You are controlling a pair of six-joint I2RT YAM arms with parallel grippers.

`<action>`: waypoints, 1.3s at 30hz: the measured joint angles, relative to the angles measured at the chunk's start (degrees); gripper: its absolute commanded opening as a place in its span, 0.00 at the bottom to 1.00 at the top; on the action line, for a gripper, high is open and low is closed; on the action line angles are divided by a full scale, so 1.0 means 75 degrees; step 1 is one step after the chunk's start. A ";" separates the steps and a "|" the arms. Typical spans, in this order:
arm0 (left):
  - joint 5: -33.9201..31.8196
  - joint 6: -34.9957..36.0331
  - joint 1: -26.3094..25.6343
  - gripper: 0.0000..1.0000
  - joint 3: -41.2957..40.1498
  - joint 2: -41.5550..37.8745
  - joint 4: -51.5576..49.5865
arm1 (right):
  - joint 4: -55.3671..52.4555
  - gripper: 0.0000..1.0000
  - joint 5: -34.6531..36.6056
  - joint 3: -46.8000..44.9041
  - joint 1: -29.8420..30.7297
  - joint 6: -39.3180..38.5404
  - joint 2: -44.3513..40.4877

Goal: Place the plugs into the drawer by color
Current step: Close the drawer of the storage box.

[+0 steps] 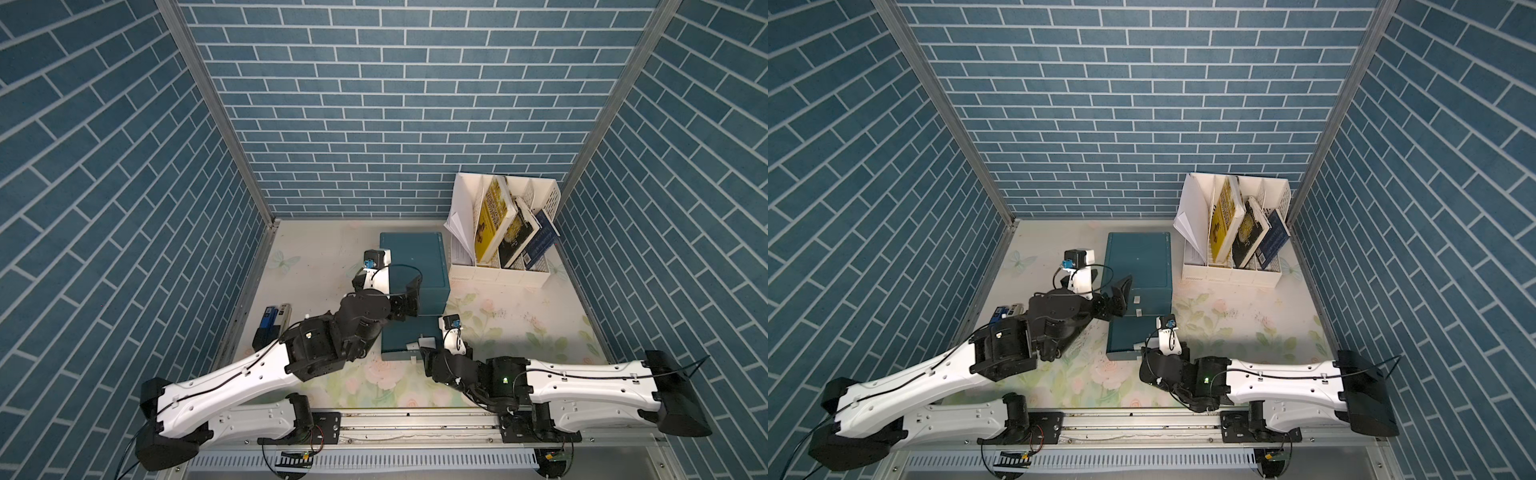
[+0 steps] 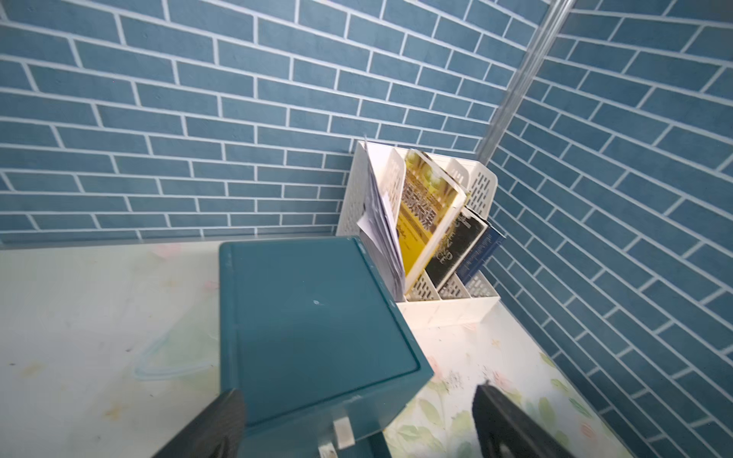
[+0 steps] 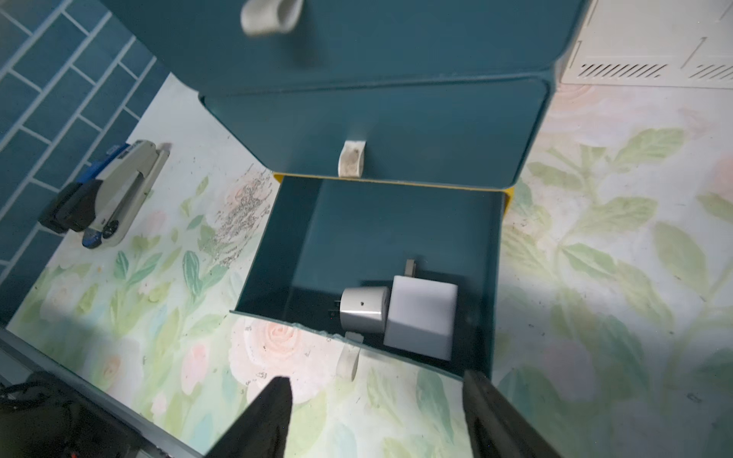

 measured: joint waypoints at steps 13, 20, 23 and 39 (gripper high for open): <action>0.3716 -0.0058 0.4036 0.86 0.0131 0.1757 -0.0274 | 0.0641 0.75 -0.0289 -0.0175 0.0329 0.0289 0.0388; 0.4925 -0.0213 0.4398 0.70 -0.0020 0.2087 -0.0154 | 0.0775 0.75 -0.0527 -0.0399 0.0635 0.0571 0.0527; 0.5211 -0.0233 0.4453 0.65 -0.0108 0.2157 -0.0055 | 0.0944 0.74 -0.0650 -0.0536 0.0705 0.0670 0.0551; 0.5776 -0.0294 0.4497 0.56 -0.0662 0.2162 0.0752 | 0.1492 0.79 -0.0851 -0.0688 0.0641 0.1174 0.1434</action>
